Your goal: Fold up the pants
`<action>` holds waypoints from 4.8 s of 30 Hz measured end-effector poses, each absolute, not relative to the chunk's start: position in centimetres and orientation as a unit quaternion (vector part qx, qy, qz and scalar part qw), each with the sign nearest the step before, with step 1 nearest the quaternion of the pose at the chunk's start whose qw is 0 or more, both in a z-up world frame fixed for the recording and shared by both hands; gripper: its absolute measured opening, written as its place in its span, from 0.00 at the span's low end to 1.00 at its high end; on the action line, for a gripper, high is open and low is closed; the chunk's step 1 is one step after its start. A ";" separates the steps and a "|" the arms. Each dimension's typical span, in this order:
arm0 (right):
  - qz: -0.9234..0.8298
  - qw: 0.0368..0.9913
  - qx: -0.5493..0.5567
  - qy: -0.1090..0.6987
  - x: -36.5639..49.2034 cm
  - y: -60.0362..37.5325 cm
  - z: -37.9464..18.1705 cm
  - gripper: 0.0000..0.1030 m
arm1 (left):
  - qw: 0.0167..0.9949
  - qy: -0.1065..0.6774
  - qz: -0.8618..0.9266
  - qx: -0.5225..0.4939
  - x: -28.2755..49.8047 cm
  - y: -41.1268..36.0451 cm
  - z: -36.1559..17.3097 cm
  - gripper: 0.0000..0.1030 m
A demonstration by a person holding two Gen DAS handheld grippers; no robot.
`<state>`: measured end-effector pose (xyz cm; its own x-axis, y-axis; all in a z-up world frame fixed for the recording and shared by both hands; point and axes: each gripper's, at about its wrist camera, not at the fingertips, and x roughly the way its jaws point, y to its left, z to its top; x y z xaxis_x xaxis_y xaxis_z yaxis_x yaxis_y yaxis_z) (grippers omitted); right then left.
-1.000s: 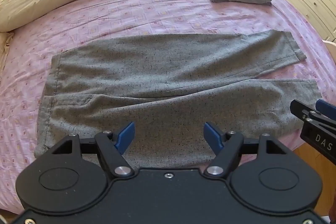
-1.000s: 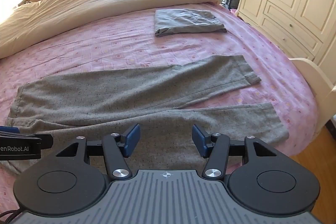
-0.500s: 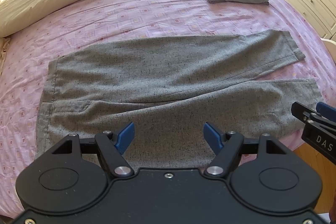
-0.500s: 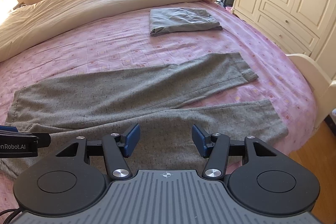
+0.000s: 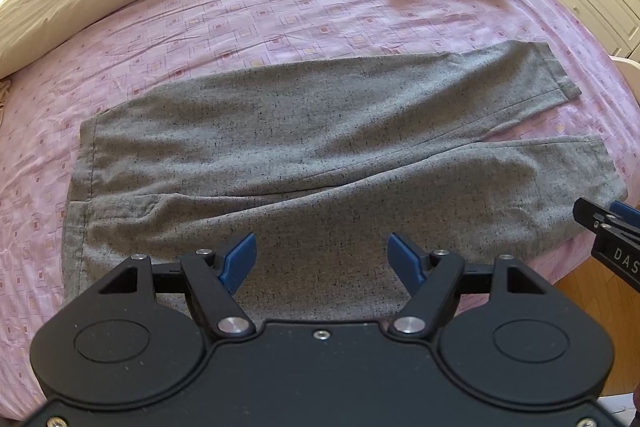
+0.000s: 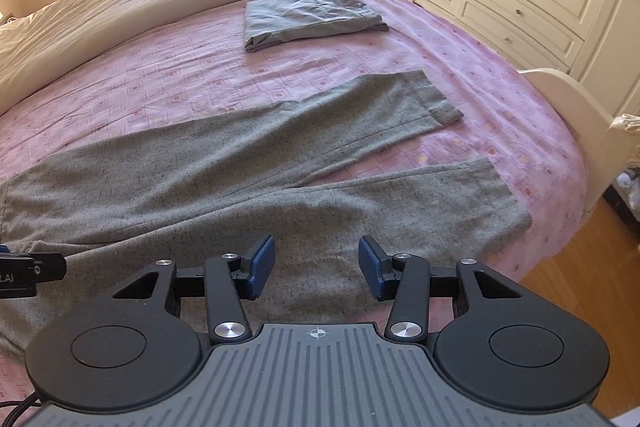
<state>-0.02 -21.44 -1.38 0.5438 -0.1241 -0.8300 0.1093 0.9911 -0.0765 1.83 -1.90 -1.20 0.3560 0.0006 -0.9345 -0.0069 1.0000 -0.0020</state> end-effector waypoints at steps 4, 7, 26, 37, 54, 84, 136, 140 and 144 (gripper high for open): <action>-0.077 0.880 -0.012 0.468 0.6 -24.7 -2.2 0.40 | 0.819 0.573 0.013 -0.004 2.5 -3.5 -1.6 0.72; -0.078 0.881 -0.013 0.467 1.5 -27.9 -2.9 0.40 | 0.817 0.576 0.025 -0.014 3.4 -5.4 -1.9 0.72; -0.019 0.844 -0.009 0.536 11.6 -48.5 -12.4 0.41 | 0.785 0.603 0.137 -0.046 5.9 -17.8 -3.8 0.72; 0.061 0.821 0.028 0.567 14.9 -50.5 -15.0 0.17 | 0.770 0.609 0.185 -0.053 6.7 -18.9 -4.4 0.72; 0.061 0.855 0.006 0.515 18.9 -51.8 -13.6 0.20 | 0.780 0.596 0.187 -0.049 6.2 -19.8 -3.8 0.72; 0.010 0.828 0.047 0.558 11.1 -52.0 -12.4 0.08 | 0.781 0.595 0.183 -0.062 4.5 -20.0 -3.9 0.72; -0.056 0.852 0.064 0.517 29.1 -34.2 -9.1 0.30 | 0.819 0.554 0.148 -0.002 21.0 4.2 -8.7 0.72; -0.099 0.845 0.096 0.516 33.4 -34.2 -10.9 0.30 | 0.814 0.557 0.163 -0.010 22.2 4.1 -8.6 0.72; -0.155 0.821 0.051 0.546 36.4 -33.4 -14.0 0.30 | 0.805 0.568 0.170 -0.024 22.9 3.6 -9.1 0.72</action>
